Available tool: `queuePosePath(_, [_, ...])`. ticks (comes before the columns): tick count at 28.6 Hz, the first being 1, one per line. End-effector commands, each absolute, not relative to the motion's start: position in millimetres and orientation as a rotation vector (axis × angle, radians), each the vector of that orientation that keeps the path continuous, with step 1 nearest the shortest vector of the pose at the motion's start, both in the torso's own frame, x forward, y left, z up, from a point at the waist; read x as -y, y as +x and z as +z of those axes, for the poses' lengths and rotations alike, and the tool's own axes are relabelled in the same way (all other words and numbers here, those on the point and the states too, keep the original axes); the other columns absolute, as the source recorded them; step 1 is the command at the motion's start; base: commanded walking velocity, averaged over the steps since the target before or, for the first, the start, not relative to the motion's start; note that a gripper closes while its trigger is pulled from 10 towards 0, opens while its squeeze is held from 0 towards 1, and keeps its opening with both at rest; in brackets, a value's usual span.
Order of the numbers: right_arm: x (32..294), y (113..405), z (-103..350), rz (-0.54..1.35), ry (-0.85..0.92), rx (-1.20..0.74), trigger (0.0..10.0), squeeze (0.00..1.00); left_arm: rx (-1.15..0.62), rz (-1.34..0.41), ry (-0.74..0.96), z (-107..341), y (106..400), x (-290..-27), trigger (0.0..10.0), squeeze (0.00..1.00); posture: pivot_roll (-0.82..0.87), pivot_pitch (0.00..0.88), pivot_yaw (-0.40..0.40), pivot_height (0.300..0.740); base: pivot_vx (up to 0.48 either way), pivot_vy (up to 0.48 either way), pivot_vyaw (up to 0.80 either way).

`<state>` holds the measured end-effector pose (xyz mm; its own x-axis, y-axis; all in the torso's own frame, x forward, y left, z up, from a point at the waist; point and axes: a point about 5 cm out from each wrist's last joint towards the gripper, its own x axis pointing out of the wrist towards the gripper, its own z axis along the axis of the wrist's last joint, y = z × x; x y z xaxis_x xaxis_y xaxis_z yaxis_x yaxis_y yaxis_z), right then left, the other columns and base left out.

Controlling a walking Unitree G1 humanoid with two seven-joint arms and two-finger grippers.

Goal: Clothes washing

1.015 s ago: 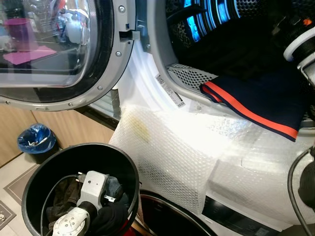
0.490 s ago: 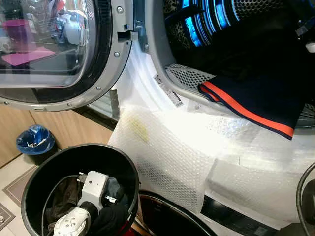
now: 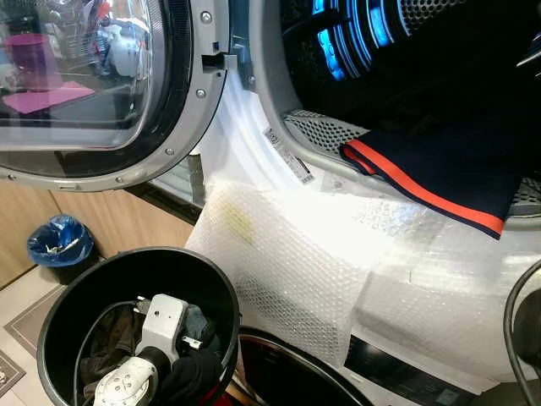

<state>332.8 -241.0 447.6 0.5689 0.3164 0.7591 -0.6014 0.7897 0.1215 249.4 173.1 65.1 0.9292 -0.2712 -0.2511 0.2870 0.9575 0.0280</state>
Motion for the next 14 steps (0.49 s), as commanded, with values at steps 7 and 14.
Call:
queuePosePath(7, [272,338,449,0.245,0.356,0.8,10.0,0.0,-0.252,-0.334,0.052,63,246,-164,10.0,0.0,-0.01,0.089,-0.046,0.74,0.0,0.0,0.0])
queuePosePath(14, [226,375,426,0.071,0.175,0.558,10.0,0.0,-0.25,-0.338,0.056,63,248,-163,10.0,0.0,-0.02,0.091,-0.043,0.74,0.0,0.0,0.0])
